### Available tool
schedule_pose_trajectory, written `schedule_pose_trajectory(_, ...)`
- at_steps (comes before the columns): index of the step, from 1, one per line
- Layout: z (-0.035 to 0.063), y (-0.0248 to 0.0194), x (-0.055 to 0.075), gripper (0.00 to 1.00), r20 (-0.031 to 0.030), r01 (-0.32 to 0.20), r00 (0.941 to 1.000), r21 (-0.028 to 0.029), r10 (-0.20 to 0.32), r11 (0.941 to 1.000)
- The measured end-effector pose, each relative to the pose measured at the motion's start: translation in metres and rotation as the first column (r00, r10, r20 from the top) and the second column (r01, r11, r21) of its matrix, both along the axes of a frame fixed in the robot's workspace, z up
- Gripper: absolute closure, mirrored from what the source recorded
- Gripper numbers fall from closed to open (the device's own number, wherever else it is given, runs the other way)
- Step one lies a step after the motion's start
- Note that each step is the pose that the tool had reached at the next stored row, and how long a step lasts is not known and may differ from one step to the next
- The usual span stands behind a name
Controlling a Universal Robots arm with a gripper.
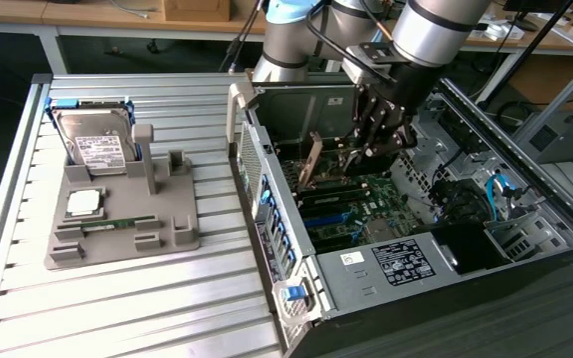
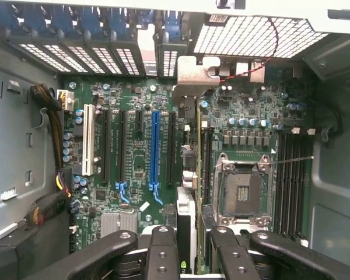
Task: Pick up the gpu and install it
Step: 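Insert the gpu into the slot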
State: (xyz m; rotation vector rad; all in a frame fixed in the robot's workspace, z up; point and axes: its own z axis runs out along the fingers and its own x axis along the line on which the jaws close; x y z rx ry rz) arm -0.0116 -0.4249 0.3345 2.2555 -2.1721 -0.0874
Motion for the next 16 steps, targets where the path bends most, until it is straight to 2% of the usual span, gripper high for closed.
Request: schedule_pose_trajectory(16, -0.0035, -0.0012, 0.0000, 0.73, 0.0000, 0.000, 1.0000, 0.0001, 0.000, 1.0000)
